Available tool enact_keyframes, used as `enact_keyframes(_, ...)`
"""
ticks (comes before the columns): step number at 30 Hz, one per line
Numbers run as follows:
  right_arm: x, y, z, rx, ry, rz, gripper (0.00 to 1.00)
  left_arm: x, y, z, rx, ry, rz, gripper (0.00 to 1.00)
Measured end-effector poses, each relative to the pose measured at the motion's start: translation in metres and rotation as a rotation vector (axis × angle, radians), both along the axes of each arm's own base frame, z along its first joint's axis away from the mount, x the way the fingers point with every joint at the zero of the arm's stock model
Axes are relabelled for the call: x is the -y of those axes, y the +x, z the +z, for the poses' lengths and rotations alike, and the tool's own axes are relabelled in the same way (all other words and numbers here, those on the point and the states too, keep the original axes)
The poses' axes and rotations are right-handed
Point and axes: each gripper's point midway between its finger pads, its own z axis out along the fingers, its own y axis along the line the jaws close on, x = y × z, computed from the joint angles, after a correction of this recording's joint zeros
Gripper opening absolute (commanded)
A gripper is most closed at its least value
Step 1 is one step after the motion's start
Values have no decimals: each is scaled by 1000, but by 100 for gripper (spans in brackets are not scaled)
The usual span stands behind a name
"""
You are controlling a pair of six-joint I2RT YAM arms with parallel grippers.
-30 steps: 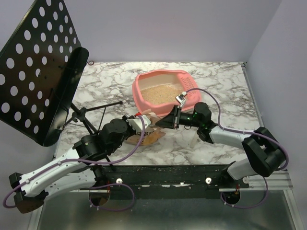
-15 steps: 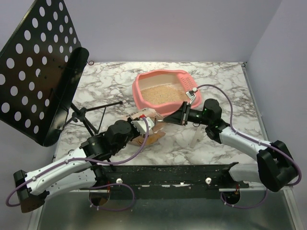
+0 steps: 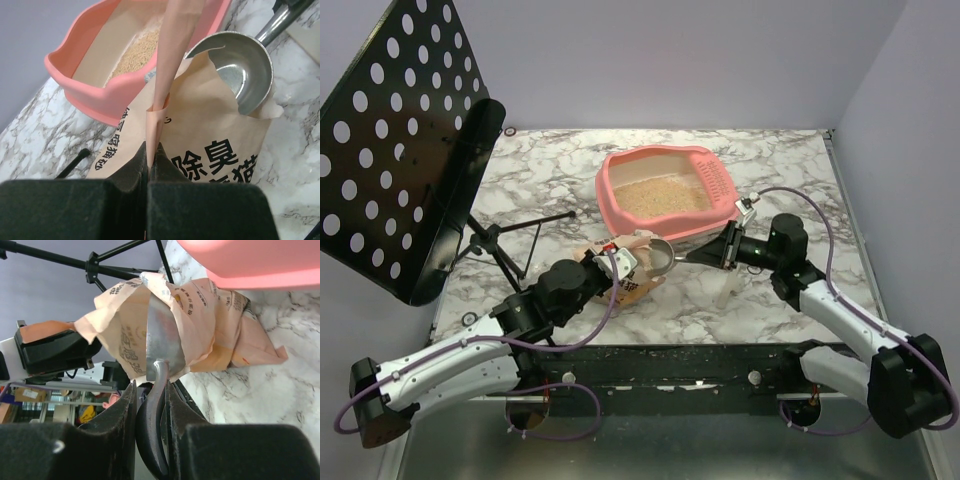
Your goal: Fill the litter box with clean litter
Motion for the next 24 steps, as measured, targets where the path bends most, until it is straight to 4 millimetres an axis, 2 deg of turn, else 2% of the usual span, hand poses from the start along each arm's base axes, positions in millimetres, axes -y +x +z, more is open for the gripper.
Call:
enact_keyframes(5,20,-5,-12,-12,-9,-43,0,7,-5,9,18,-83,-39,0)
enact_keyframes(13,41,-11,-20,-16,0,-93,0,23,-9,2,-15,-99,-89,0)
enact_keyframes(24,53,-23,-16,-27,32,-121,0,36,-14,-8,-33,-75,-119,0)
